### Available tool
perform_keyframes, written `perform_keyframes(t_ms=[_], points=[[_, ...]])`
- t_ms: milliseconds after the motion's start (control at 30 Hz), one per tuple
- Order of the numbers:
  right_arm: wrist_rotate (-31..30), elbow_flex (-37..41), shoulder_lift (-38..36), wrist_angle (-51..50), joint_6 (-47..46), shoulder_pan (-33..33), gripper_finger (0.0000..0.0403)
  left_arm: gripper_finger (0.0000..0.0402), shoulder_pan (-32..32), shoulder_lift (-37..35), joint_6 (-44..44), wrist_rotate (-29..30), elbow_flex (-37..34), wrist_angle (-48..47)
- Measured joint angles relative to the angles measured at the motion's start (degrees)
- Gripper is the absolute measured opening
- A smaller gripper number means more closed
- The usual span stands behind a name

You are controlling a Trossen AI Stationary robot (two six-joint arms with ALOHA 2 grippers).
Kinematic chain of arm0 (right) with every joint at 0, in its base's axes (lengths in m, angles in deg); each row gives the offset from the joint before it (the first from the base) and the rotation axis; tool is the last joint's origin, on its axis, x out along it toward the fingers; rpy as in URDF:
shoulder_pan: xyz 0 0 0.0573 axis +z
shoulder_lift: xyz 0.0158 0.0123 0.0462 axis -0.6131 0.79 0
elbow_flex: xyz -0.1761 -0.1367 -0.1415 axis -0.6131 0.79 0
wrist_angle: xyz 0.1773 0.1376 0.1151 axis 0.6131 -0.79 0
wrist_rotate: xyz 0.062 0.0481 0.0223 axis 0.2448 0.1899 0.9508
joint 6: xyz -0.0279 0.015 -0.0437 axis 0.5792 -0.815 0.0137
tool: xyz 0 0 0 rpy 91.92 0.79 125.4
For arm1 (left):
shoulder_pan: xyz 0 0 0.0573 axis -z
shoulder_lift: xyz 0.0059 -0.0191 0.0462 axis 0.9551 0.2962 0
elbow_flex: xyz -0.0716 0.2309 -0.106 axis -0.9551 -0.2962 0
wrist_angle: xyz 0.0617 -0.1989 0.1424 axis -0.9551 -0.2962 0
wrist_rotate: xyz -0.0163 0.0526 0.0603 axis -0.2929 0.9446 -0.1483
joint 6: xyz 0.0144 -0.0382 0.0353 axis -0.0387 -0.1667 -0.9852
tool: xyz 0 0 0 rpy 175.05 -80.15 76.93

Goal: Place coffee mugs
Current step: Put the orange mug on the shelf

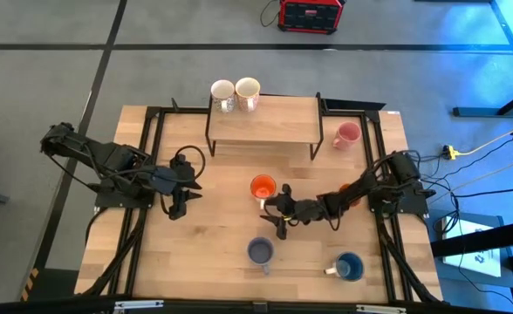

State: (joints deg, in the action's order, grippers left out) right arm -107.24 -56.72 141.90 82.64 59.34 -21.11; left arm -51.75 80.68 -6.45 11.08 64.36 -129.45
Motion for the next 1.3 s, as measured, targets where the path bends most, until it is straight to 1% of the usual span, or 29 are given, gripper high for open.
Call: perform_keyframes(t_ms=[267, 467, 733, 833, 1000, 1067, 1133, 1200, 1300], points=[[1.83, -0.02, 0.01, 0.90, 2.46, -0.73, 0.0211, 0.0110, 0.00, 0.00, 0.11, 0.00, 0.02, 0.00], [1.40, -0.95, 0.28, 1.76, 4.20, -0.71, 0.0211, 0.0110, 0.00, 0.00, 0.13, 0.07, 0.02, 0.02], [0.74, -3.94, 6.08, 2.79, 2.89, -0.62, 0.0211, 0.0110, 0.00, 0.04, 0.65, 0.14, 0.02, 0.23], [-0.74, -5.98, 7.45, 2.84, 3.63, -0.62, 0.0211, 0.0110, 0.00, 0.02, 1.05, 0.67, 0.04, 0.20], [-1.02, -9.21, 9.10, 2.77, 5.13, -1.06, 0.0210, 0.0110, 0.00, 0.04, 1.05, 1.05, 0.04, 0.16], [-2.20, -10.09, 9.46, 2.80, 5.84, -1.04, 0.0202, 0.0110, 0.00, 0.02, 1.05, 1.07, 0.04, 0.17], [-2.72, -10.54, 9.70, 2.79, 5.90, -1.02, 0.0182, 0.0110, 0.00, 0.02, 1.05, 1.10, 0.04, 0.14], [-2.73, -10.62, 9.74, 2.69, 5.90, -1.02, 0.0153, 0.0110, 0.00, 0.02, 1.05, 1.29, 0.04, 0.11], [-2.82, -10.62, 9.74, 2.68, 5.91, -1.02, 0.0099, 0.0110, 0.00, 0.02, 1.05, 1.41, 0.04, 0.12]])
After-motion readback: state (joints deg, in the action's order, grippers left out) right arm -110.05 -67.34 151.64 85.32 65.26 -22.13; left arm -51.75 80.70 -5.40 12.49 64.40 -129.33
